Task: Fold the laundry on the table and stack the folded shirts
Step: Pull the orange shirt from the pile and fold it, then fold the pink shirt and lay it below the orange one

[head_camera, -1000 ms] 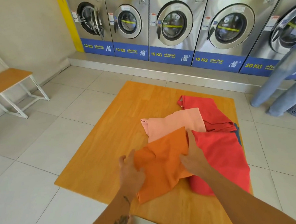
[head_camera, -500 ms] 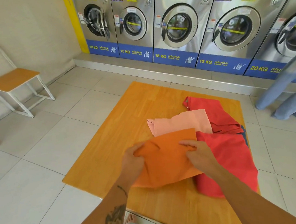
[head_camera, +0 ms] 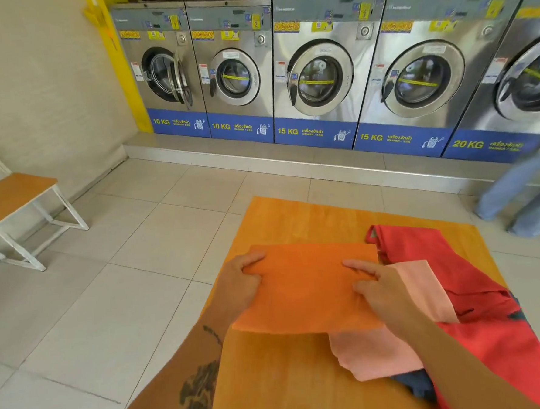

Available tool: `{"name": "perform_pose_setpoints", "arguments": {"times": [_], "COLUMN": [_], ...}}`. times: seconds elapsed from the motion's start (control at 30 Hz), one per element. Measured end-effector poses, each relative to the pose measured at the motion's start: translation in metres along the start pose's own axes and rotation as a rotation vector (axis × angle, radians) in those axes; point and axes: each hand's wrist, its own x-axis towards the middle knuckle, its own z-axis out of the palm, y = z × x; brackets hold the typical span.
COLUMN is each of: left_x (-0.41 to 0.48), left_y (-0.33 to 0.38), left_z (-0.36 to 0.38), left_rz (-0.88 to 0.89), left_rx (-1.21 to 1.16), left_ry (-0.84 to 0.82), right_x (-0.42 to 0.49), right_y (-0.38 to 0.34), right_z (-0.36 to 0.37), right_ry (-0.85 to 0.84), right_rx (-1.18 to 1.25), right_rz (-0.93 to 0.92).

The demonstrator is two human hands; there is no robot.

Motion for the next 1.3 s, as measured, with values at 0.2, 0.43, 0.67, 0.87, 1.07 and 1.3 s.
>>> {"name": "perform_pose_setpoints", "arguments": {"times": [0.2,0.43,0.67,0.87,1.07,1.3], "left_x": [0.129,0.254,0.32,0.311,0.292,0.244], "left_y": [0.002,0.035,-0.013,-0.057,-0.052,-0.018], "left_z": [-0.022,-0.021,0.01,0.023,0.023,0.02], "left_rz": [0.024,0.151,0.147,0.337,0.217,0.371], "left_rx": [0.077,0.09,0.407,0.563,0.657,0.588], "left_ry": [-0.084,-0.08,-0.278,-0.091,-0.054,0.051], "right_x": [0.1,0.204,0.271,0.274,0.263,0.207], "right_y": [-0.023,-0.07,-0.033,0.015,0.004,-0.009], "right_z": [0.057,0.076,0.091,0.092,0.084,0.039], "right_ry": [0.094,0.193,0.161,0.143,-0.031,-0.029], "right_rx": [0.017,-0.038,-0.333,-0.773,-0.95,-0.93], "right_rz": [0.104,0.106,0.214,0.166,0.211,0.122]}}
